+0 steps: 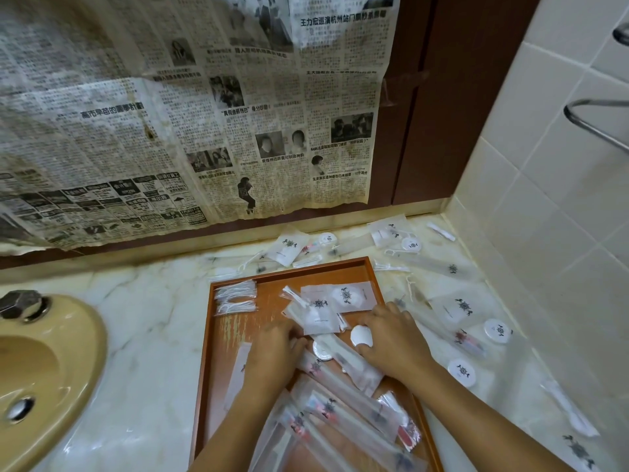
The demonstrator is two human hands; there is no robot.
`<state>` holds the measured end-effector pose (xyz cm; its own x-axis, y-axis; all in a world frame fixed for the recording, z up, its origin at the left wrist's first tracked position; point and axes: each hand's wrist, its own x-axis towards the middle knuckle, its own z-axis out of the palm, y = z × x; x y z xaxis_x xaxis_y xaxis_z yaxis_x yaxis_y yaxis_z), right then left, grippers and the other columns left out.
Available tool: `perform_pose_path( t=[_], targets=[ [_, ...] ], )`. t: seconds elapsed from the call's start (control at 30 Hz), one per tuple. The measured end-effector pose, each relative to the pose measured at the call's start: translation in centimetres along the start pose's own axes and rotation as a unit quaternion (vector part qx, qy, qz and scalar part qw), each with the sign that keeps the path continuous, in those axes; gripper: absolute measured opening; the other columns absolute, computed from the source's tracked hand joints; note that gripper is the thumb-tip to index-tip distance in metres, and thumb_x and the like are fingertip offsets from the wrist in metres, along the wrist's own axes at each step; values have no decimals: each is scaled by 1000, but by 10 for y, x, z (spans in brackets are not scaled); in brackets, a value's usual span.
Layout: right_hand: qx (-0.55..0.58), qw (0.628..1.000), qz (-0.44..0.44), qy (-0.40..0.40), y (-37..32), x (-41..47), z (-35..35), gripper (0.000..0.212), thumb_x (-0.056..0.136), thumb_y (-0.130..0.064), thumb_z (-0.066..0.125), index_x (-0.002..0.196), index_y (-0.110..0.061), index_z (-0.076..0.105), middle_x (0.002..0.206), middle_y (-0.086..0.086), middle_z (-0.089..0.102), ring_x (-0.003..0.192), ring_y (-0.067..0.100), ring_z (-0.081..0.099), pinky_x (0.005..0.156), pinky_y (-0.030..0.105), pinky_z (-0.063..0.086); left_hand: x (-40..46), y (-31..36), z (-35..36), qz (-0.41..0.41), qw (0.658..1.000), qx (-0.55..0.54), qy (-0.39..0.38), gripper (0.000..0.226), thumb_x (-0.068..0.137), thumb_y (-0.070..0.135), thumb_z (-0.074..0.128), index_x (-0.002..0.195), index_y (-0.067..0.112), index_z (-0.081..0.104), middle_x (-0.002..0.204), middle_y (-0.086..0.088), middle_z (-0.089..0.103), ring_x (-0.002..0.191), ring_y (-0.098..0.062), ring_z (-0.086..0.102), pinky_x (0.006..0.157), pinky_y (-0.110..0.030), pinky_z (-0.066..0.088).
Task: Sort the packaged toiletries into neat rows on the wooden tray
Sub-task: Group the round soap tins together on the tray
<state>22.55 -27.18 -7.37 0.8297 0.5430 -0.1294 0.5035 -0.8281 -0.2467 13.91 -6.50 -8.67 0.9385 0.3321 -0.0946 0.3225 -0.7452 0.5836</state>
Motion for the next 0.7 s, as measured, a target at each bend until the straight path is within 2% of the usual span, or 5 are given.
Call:
perform_pose_path(
  t=[0.13, 0.33, 0.43, 0.57, 0.7],
  targets=[
    [-29, 1000, -3, -4, -3, 0, 2, 43, 87, -43, 59, 129, -30, 57, 127, -6, 55, 122, 18, 43, 101, 34, 35, -6, 1, 3, 38, 996, 78, 6, 4, 87, 33, 68, 85, 29, 67, 88, 14, 61, 90, -9, 51, 74, -25, 44],
    [15, 1000, -1, -10, -2, 1, 2, 41, 85, -41, 58, 125, -30, 59, 123, -4, 53, 118, 18, 46, 96, 32, 38, -12, 6, 10, 54, 992, 110, 2, 17, 90, 42, 57, 100, 30, 65, 102, 9, 60, 99, -15, 47, 77, -28, 38],
    [144, 989, 29, 6, 1, -3, -2, 43, 82, -33, 62, 124, -27, 61, 119, -2, 54, 108, 17, 54, 90, 29, 46, -12, 9, 13, 59, 991, 123, -9, 30, 85, 50, 63, 110, 34, 63, 105, 9, 58, 102, -15, 47, 84, -29, 41],
    [334, 941, 52, 25, 3, -9, -14, 38, 80, -21, 68, 117, -29, 62, 101, -10, 56, 79, 3, 57, 72, 8, 42, -10, 14, 17, 65, 989, 129, -33, 49, 79, 49, 71, 124, 36, 56, 115, 10, 53, 110, -14, 44, 87, -28, 39],
    [473, 877, 84, 21, 7, -15, -17, 34, 77, -10, 70, 103, -30, 59, 83, -4, 67, 65, 2, 58, 69, 18, 46, -8, 20, 21, 75, 988, 126, -40, 55, 77, 49, 75, 124, 31, 54, 120, 9, 51, 114, -15, 44, 89, -27, 36]
  ],
)
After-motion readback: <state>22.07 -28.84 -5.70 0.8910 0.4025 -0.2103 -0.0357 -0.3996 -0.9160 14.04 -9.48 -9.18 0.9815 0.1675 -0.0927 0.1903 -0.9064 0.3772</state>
